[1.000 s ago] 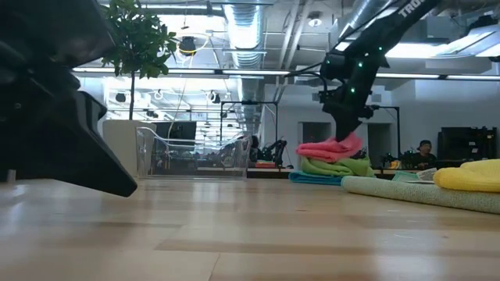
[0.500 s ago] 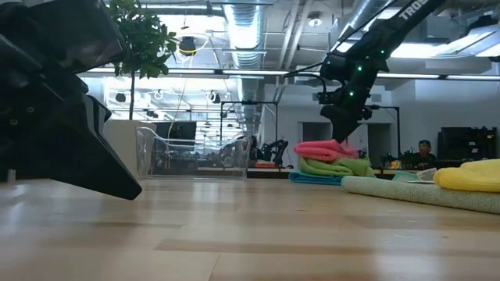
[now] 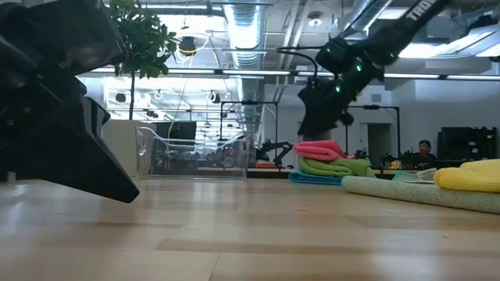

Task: Fold microfiber towels
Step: Stack the pink microfiber cloth on the green microfiber cloth

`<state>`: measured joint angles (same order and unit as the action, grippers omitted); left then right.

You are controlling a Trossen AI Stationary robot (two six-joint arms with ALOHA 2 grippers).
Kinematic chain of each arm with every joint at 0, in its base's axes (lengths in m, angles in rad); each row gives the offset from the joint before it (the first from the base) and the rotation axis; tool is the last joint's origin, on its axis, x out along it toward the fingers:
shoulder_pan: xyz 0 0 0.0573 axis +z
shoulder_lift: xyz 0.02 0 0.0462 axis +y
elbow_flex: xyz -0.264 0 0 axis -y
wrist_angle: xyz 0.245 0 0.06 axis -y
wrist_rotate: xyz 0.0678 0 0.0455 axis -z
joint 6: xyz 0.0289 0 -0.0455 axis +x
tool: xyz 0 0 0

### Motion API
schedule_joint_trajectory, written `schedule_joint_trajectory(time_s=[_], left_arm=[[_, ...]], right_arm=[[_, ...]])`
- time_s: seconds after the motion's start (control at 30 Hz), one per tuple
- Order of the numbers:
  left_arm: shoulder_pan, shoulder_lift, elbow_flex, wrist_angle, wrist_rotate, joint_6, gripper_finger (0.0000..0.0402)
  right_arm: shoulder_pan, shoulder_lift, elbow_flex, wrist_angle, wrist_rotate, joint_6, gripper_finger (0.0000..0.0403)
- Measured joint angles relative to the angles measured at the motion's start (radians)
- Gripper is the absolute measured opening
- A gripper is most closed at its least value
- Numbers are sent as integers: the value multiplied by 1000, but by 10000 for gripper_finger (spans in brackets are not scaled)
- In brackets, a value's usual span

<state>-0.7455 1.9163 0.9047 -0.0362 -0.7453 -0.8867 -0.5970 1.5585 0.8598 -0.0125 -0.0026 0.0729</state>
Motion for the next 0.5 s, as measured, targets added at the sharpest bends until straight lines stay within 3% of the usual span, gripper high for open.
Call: schedule_joint_trajectory(time_s=[0.23, 0.37, 0.5], left_arm=[[-8, 0, 0, 0, 1, 1, 0], [-8, 0, 0, 0, 1, 1, 0], [-8, 0, 0, 1, -26, -14, 0]], right_arm=[[134, 1, -328, 482, 161, 122, 157], [145, 1, -386, 511, 182, 130, 135], [128, 1, -388, 489, 130, 137, 114]])
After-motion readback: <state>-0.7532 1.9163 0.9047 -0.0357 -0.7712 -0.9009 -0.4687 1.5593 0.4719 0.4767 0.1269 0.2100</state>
